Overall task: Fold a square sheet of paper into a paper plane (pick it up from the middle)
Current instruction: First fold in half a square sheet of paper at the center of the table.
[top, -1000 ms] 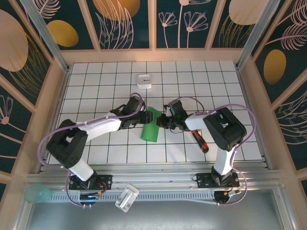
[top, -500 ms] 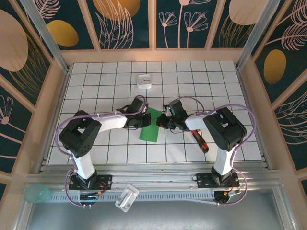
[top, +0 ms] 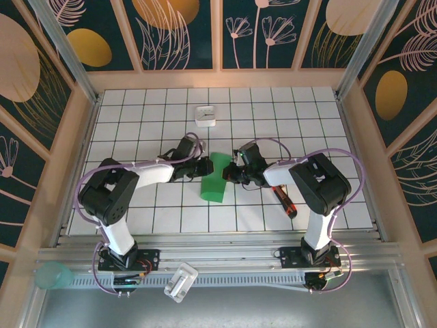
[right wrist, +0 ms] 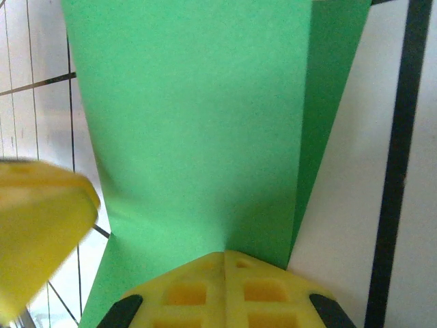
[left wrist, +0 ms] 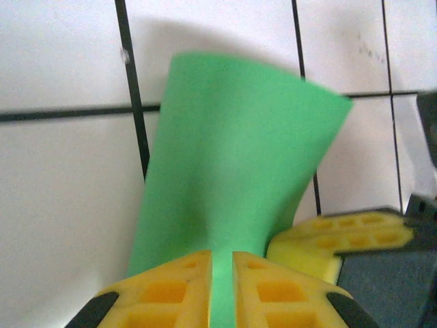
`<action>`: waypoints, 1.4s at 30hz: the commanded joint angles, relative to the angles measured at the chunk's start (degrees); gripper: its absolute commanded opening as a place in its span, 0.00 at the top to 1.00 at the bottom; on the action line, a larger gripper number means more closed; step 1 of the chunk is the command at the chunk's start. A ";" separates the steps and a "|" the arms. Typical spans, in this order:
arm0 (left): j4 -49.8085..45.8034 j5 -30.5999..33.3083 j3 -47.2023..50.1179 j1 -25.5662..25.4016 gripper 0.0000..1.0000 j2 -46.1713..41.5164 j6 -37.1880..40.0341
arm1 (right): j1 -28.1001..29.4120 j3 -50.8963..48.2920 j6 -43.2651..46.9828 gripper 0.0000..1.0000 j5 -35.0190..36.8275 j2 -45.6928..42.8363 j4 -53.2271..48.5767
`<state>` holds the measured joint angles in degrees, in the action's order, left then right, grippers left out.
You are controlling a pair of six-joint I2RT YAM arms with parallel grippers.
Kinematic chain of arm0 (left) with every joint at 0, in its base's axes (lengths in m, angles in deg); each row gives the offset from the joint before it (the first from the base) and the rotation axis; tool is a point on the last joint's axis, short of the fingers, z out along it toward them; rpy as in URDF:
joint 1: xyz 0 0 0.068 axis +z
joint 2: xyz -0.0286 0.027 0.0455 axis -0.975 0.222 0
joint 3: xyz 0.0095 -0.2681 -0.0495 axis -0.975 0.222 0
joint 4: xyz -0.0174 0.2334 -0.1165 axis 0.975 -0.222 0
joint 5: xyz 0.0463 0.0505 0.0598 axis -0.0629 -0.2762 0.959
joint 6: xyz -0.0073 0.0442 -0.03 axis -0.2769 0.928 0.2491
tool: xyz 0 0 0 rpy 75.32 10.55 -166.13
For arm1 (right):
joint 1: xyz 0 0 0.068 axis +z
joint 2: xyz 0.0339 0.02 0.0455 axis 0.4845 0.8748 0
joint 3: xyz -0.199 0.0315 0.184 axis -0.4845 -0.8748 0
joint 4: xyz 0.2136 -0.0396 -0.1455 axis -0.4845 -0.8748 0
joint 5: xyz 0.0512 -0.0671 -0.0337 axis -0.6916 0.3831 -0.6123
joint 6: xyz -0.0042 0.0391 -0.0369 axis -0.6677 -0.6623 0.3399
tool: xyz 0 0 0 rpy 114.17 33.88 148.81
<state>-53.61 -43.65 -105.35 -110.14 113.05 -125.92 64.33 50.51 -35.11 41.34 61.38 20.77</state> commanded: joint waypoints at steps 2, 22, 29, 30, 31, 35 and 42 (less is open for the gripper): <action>-0.45 -0.82 -4.63 1.66 0.85 5.87 2.28 | 0.10 -2.72 1.07 1.00 7.28 5.14 -8.02; -2.19 -0.61 -12.21 4.28 0.86 12.08 4.78 | 0.15 -3.29 1.49 1.00 8.24 4.59 -8.92; -3.67 0.65 -13.63 5.53 0.87 15.38 6.62 | 0.15 -4.02 1.33 1.00 8.34 4.44 -8.82; -3.81 0.86 -13.63 5.71 0.87 14.93 6.72 | 0.14 -4.08 1.32 1.00 8.27 4.46 -8.76; -3.81 1.23 -13.56 5.81 0.86 13.91 6.79 | 0.15 -4.16 1.32 1.00 8.26 4.44 -8.73; -2.05 -1.69 -10.79 5.66 0.81 7.50 5.22 | 0.15 -4.17 1.25 1.00 8.33 4.13 -8.89; 1.39 -6.82 2.77 2.88 0.80 -1.40 -0.55 | -0.02 -3.66 1.29 1.00 8.42 4.38 -9.17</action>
<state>-52.95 -47.39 -106.61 -106.27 112.99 -123.86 64.33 49.68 -35.08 42.04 61.09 21.88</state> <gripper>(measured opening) 0.204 0.042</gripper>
